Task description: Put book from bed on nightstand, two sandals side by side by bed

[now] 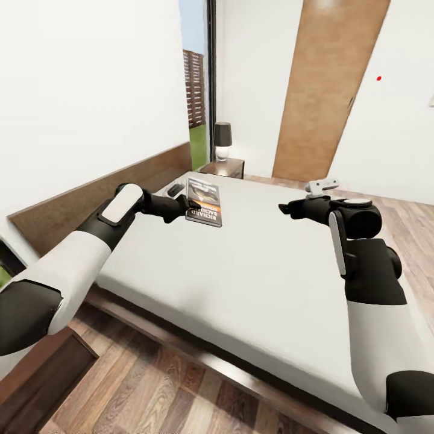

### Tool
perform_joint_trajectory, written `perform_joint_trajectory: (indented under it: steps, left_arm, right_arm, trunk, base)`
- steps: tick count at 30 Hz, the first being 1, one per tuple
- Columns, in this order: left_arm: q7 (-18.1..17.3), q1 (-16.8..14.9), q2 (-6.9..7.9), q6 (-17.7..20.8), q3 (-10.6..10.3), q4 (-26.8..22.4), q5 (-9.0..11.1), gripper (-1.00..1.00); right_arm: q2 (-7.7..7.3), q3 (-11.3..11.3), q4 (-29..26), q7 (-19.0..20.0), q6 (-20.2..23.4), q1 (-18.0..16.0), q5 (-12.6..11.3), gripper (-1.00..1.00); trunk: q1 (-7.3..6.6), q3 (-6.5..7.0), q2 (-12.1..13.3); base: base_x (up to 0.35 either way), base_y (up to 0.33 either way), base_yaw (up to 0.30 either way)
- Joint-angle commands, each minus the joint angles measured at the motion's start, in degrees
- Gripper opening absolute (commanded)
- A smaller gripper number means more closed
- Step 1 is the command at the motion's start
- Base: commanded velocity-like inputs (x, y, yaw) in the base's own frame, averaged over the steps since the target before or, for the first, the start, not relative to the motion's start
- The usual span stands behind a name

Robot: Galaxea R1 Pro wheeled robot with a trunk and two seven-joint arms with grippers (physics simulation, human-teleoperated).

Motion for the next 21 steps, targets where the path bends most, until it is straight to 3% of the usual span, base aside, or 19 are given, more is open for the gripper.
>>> perform_joint_trajectory:
  steps: [1,21]
  left_arm:
    - [0.47,-0.07,0.06,-0.09,-0.25,-0.07,0.85,-1.00]
    - [0.48,-0.04,0.03,-0.09,-0.25,-0.31,0.88,-1.00]
  right_arm:
    - [-0.04,0.07,-0.06,0.47,0.22,-0.05,0.58,1.00]
    - [-0.04,0.04,-0.11,0.47,0.22,-0.05,0.58,1.00]
  trunk:
    - [0.00,-0.05,-0.03]
    - [0.00,-0.05,-0.03]
  base:
    - [0.000,0.000,0.270]
    - [0.000,0.000,0.270]
